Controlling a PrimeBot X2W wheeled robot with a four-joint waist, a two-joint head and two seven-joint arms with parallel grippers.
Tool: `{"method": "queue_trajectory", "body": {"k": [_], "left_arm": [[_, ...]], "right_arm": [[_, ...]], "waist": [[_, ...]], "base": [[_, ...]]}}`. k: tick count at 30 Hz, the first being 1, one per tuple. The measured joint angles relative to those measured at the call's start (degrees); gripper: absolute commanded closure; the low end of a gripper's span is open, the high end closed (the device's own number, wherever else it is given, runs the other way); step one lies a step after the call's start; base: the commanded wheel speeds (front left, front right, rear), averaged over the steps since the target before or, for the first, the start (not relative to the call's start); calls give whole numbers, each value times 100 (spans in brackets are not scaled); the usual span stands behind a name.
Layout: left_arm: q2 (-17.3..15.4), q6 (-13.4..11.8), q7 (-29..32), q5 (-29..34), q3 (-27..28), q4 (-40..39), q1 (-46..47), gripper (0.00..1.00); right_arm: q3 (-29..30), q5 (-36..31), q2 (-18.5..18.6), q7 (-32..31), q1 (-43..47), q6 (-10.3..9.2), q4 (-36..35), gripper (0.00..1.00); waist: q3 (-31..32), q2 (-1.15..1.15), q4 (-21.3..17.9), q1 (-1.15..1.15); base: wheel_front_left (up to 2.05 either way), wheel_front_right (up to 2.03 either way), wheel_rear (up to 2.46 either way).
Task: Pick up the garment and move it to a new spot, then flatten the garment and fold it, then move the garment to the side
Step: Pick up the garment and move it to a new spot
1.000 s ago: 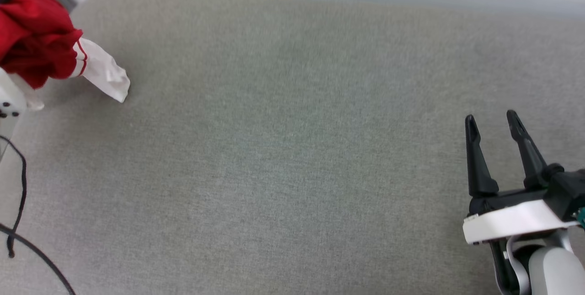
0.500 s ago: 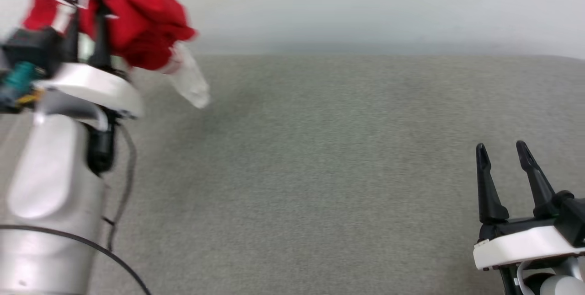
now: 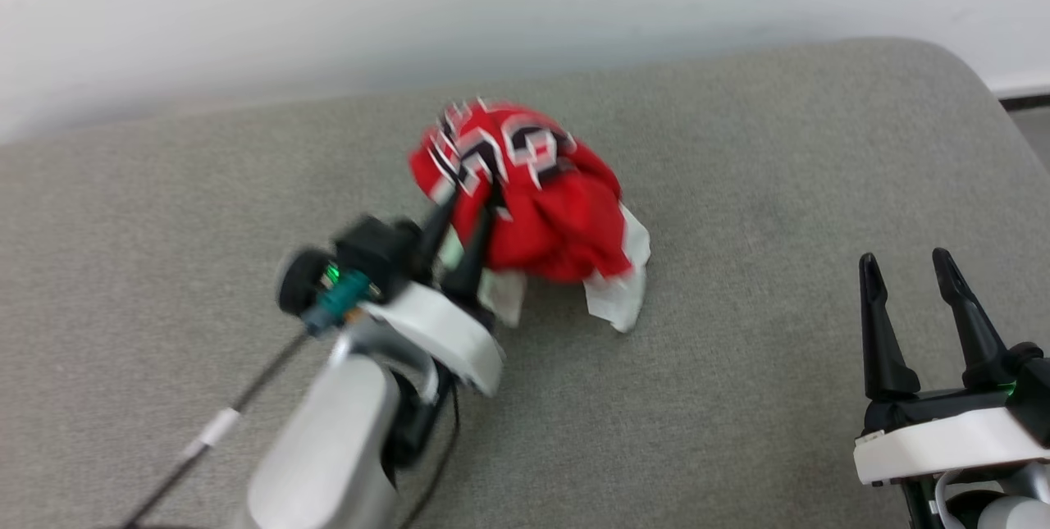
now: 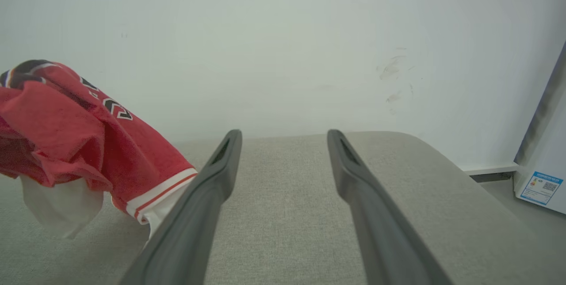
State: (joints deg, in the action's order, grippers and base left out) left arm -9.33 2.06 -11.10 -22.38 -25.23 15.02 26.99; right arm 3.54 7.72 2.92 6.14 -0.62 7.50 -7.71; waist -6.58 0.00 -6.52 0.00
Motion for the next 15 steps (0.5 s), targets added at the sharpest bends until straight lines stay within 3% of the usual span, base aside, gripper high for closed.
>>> {"method": "queue_trajectory", "body": {"k": [8, 13, 14, 15], "left_arm": [[-54, 148, 257, 176, -756, 165, -981, 100], [-97, 200, 255, 223, -1009, 247, -1287, 100], [-77, 205, 264, 227, -1049, 250, -1307, 89], [-51, 225, 269, 208, -1071, 245, -1311, 60]], "right_arm": [[-46, 40, 0, 107, -85, 0, 23, 0], [-45, 26, -1, 107, -82, 0, 132, 0], [-46, -14, -1, 96, -78, -1, 140, 0], [-41, -23, 0, 89, -78, 0, 138, 0]], "waist": [[-488, 0, -168, 0], [-388, 0, -139, 1], [-336, 0, -122, 1], [-286, 0, -101, 1]], "base": [[0, 0, 0], [0, 0, 0], [0, 0, 0], [0, 0, 0]]}}
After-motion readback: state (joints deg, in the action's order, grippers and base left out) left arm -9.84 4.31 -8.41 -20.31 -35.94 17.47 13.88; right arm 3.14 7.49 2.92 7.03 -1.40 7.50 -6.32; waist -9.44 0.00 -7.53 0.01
